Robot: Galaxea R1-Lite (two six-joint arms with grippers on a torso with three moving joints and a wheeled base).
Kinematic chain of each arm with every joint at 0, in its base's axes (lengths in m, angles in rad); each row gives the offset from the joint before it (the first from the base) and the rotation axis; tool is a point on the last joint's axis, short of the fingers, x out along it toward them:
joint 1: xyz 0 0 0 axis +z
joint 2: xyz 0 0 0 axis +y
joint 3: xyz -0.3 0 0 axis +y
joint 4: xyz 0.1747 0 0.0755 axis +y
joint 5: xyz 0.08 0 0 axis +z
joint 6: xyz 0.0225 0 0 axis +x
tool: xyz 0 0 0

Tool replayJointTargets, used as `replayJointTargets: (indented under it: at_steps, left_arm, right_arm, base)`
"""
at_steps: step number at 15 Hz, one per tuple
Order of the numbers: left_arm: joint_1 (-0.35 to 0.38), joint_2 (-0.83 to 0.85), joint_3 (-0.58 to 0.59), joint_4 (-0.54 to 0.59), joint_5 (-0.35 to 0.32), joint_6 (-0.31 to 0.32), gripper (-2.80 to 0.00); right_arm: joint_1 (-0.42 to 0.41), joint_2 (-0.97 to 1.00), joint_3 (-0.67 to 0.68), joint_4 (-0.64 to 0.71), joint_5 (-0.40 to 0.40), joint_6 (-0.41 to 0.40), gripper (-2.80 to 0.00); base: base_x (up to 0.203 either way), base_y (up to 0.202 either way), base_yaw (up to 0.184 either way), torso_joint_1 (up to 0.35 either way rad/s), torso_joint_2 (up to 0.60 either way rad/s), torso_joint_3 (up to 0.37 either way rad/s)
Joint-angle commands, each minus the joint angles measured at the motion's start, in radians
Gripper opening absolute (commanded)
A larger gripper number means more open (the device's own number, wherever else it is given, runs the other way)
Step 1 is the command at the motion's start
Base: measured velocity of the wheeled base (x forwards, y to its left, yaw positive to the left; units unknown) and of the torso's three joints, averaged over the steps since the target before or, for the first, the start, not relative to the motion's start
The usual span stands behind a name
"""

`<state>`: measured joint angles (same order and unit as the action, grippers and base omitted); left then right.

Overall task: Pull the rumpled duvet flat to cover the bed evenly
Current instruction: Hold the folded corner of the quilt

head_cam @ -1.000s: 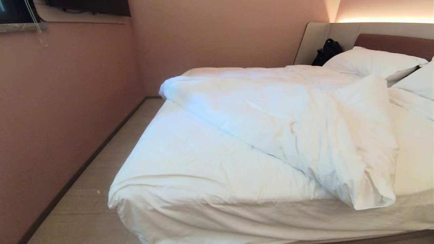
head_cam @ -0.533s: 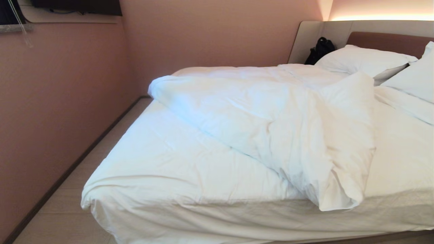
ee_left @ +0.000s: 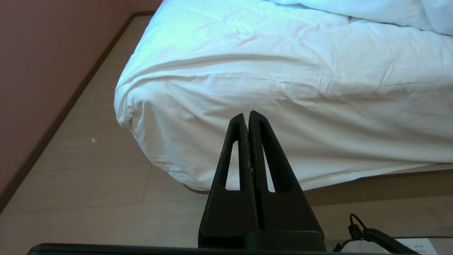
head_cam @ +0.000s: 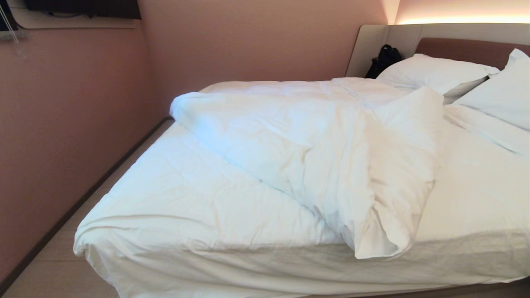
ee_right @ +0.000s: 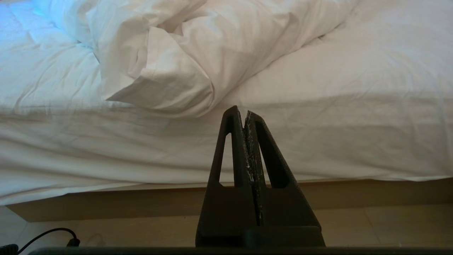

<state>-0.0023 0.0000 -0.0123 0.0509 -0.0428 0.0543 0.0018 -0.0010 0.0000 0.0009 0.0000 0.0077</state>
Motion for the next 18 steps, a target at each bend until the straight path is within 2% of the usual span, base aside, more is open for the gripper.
replayJointTargets:
  at_steps: [1, 18]
  left_arm:
    - [0.001, 0.000, 0.000, 0.000, 0.000, -0.001, -2.80]
    - [0.001, 0.000, 0.000, 0.000, 0.000, -0.007, -2.80]
  right_arm:
    - [0.001, 0.001, 0.000, 0.002, 0.000, 0.000, -2.80]
    - [0.001, 0.001, 0.000, 0.002, 0.000, 0.000, -2.80]
  base:
    - [0.000, 0.000, 0.000, 0.000, 0.00, 0.000]
    - [0.000, 0.000, 0.000, 0.000, 0.00, 0.000]
